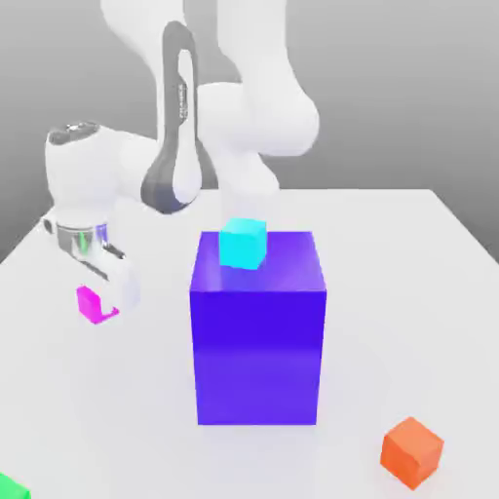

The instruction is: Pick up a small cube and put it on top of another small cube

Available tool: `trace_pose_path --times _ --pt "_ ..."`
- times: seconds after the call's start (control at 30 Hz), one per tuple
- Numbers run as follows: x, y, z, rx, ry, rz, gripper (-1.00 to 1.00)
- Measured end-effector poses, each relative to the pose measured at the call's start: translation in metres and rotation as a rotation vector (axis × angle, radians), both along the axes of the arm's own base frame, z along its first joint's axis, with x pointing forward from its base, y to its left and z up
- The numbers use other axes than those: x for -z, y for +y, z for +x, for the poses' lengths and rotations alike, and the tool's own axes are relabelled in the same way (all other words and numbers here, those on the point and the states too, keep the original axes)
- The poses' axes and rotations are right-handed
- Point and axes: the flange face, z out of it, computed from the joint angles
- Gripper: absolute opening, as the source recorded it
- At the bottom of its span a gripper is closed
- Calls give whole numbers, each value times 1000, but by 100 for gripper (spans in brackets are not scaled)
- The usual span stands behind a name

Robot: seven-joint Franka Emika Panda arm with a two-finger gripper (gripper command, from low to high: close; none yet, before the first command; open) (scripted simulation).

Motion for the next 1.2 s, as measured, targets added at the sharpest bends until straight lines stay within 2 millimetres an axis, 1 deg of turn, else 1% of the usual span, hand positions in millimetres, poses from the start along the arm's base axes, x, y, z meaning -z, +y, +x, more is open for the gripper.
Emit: trace_pose_path --times 0.07,0.13,0.27,0.47,0.63,0.87,0.9,0.93,1.0,1.03,1.2 --pt "-4 -6 10 9 -1 -2 -100" --pt "-9 -17 30 19 11 -19 -100" --pt "-18 -38 75 52 35 -53 -100" --pt "-28 -57 149 112 47 -77 -100" --pt "-35 -57 216 160 35 -67 -100" --pt "-50 -42 307 241 -8 -4 -100" --pt "-46 -40 316 250 -14 5 -100" --pt "-36 -39 320 255 -16 10 -100" --pt "-5 -38 324 258 -18 13 -100" --pt "5 -38 324 258 -18 13 100" --pt "5 -38 324 258 -18 13 100"
